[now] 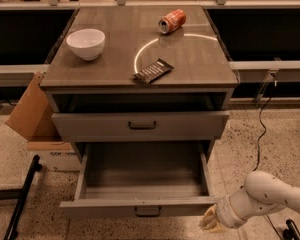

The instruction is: Close middle drawer

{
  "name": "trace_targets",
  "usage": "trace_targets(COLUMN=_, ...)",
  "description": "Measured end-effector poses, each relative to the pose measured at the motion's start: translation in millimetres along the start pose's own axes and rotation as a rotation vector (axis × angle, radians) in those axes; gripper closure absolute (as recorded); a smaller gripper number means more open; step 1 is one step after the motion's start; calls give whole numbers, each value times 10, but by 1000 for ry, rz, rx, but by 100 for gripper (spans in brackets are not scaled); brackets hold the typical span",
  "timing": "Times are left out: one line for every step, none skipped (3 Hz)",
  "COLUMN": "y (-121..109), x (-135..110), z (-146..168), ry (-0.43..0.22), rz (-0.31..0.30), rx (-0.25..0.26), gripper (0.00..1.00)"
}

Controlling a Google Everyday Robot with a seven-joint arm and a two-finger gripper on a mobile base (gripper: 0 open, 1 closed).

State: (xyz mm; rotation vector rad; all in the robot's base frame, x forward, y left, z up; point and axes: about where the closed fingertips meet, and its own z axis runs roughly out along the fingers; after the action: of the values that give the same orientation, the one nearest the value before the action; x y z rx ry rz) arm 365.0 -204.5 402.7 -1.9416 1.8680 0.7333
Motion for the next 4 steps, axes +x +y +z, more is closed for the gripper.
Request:
trace_targets(y=-173, x=44, z=24, ry=5, rz=1, rx=32, gripper=100)
trace_targets(y=-351, x=100, z=34, ry=3, rz=12, rx=67, gripper=100)
trace_targets(y=-351, x=100, z=34, ry=3, rz=12, rx=67, gripper=100)
trace_targets(y=-628, x=145, z=59, ry=-8, rz=29, rx=118, gripper=100)
